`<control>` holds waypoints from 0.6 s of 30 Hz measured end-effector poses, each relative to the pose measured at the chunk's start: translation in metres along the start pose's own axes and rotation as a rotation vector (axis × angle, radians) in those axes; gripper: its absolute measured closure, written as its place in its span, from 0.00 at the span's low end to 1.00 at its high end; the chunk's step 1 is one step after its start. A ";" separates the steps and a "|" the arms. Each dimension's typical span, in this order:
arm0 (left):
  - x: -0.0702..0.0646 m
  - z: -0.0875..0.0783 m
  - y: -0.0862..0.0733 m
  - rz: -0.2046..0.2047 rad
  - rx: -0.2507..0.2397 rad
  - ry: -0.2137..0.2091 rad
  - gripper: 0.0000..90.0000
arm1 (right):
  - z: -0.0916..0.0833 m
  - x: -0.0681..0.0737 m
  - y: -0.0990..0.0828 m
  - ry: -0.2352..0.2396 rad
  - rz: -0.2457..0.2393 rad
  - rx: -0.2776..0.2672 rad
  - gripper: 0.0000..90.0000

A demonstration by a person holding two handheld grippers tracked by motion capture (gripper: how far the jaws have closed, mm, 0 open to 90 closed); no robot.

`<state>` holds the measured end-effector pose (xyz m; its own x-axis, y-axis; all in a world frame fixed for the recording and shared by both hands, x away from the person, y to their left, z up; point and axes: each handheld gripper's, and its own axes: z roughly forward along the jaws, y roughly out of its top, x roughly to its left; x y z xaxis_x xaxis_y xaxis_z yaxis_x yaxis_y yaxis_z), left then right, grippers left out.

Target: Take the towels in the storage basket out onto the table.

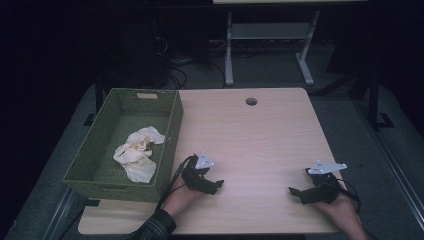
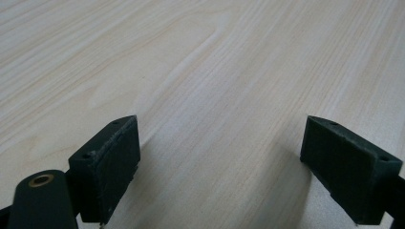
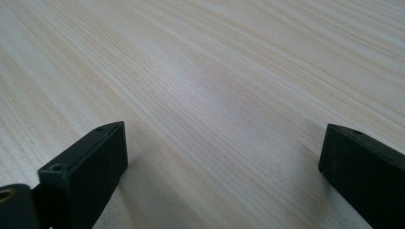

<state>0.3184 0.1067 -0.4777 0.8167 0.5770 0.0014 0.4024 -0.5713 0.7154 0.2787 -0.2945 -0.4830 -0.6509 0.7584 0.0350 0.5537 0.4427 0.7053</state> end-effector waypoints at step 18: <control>0.007 -0.019 0.015 -0.024 0.009 -0.025 0.15 | 0.000 0.001 0.000 0.001 0.007 0.002 0.02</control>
<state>0.3223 0.1138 -0.4536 0.8167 0.5760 -0.0337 0.4261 -0.5627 0.7084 0.2782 -0.2941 -0.4828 -0.6470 0.7614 0.0407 0.5598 0.4381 0.7033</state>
